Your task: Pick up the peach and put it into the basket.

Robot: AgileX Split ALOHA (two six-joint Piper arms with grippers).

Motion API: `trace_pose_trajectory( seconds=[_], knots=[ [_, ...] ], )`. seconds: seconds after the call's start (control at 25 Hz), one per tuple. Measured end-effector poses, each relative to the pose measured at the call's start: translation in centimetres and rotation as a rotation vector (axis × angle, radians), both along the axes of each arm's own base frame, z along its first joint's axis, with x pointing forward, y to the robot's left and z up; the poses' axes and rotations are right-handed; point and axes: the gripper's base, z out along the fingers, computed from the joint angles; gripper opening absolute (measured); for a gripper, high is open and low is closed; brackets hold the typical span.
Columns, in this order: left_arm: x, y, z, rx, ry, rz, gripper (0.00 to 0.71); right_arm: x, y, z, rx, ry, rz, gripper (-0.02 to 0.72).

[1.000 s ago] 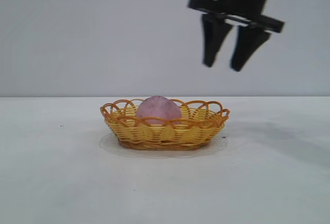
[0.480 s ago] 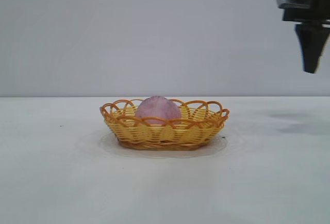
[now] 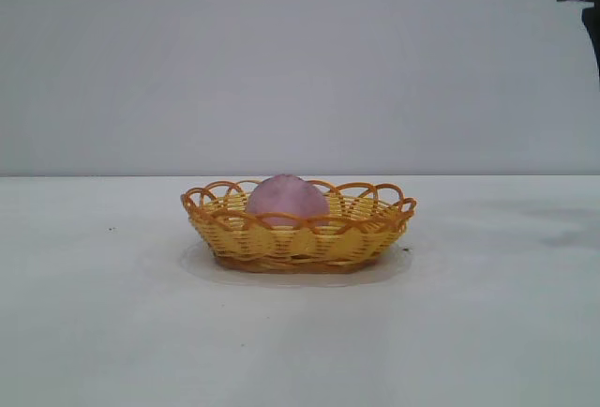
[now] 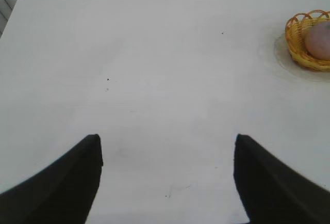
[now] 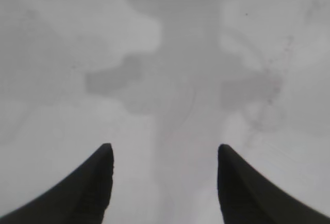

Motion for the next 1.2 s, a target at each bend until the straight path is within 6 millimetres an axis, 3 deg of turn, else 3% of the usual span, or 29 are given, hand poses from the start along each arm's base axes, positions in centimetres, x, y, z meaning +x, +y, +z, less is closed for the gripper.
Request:
trace_pose_trajectory(
  seconds=[0.24,0.44,0.92,1.2],
  knots=[
    [0.0,0.0,0.0,0.000,0.000,0.000,0.465,-3.4,-0.2,5.6,0.015,-0.135,-0.026,0.365],
    [0.0,0.0,0.0,0.000,0.000,0.000,0.465,-7.8,-0.5,8.0,0.005,-0.187,-0.027,0.365],
    [0.0,0.0,0.0,0.000,0.000,0.000,0.465,-19.7,-1.2,8.7,0.011,-0.302,-0.048,0.365],
    [0.0,0.0,0.0,0.000,0.000,0.000,0.465,-26.6,-1.6,8.0,0.020,-0.422,-0.048,0.365]
  ],
)
